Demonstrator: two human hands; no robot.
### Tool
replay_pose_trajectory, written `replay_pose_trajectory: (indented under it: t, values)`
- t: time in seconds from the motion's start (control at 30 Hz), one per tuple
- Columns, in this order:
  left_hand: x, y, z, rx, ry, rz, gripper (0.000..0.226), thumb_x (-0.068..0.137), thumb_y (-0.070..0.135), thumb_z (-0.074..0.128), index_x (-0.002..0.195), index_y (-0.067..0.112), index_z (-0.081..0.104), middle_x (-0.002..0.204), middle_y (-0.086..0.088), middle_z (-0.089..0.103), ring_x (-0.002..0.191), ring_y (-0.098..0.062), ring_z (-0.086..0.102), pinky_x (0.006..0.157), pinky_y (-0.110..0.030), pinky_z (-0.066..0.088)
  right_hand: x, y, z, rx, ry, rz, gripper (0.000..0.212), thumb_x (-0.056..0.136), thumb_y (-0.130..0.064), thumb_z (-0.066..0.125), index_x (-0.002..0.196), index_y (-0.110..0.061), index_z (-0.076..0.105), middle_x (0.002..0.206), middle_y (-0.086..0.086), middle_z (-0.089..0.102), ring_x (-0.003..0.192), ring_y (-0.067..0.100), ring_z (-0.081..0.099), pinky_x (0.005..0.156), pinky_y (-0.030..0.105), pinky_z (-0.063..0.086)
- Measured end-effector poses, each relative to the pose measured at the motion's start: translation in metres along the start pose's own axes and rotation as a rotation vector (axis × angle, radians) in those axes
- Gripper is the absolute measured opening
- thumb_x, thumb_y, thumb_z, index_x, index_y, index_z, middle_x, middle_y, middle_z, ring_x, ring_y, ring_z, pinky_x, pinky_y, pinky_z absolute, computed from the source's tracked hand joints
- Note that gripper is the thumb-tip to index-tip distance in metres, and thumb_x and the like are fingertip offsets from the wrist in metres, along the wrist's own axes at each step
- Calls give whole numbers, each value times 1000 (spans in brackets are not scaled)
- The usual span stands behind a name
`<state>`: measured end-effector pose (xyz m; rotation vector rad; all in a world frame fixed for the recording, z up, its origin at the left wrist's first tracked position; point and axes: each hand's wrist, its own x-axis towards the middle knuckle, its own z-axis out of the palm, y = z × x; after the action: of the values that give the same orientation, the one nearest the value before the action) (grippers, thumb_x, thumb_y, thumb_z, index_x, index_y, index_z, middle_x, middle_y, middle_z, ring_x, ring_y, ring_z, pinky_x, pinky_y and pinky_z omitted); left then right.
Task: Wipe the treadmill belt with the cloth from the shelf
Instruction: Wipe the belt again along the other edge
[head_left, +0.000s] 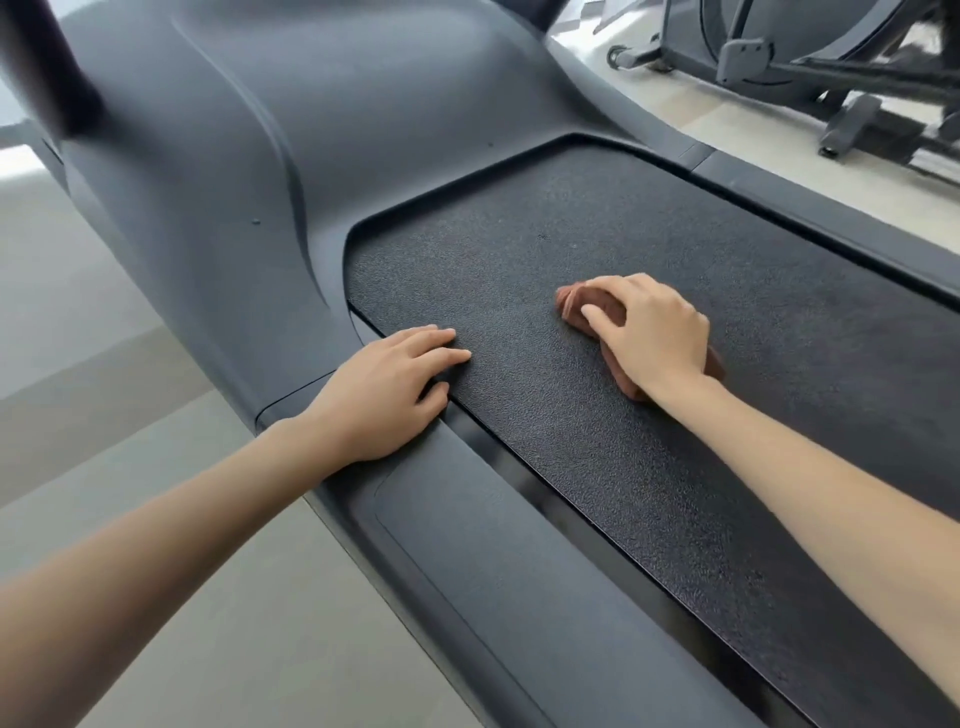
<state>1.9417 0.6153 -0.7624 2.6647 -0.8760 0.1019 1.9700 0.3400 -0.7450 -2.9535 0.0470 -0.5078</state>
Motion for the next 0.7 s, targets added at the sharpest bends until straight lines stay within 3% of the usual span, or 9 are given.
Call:
replay_pose_trajectory:
  t: [0.17,0.27,0.37,0.57,0.7]
  values:
    - [0,-14,-7,41,-67,34,68,83,49,15,135,26,52,145,2,44,136,-19,37,111,-37,31,-87,-27,-20,104,80,-315,30,86,-51,51,107,-37,68,104,-12,66,92,15,63,69,28,49]
    - [-2,-22,-9,16,-41,8,68,83,51,16,134,26,54,145,2,44,136,-17,37,112,-35,29,-118,-33,-23,204,69,-464,29,87,-48,54,105,-32,71,104,-11,67,94,12,63,75,27,49]
    - [-2,-21,-8,-9,-22,-8,68,82,51,18,132,24,56,144,1,46,135,-17,37,112,-33,27,-91,-35,-20,233,33,-414,31,85,-52,52,105,-35,69,101,-12,67,89,14,64,68,29,51]
    - [-4,-18,-8,-4,-42,-24,45,96,37,37,139,24,48,149,2,38,140,-16,28,113,-33,24,9,-47,11,-35,-51,-91,31,93,-50,50,119,-38,59,119,-7,60,109,23,57,71,30,37]
    - [-4,-17,-9,18,-36,-19,43,99,31,39,140,23,45,150,1,36,139,-17,28,111,-30,22,-17,-58,5,42,-28,-6,29,92,-48,53,118,-40,61,118,-9,60,110,21,56,75,32,40]
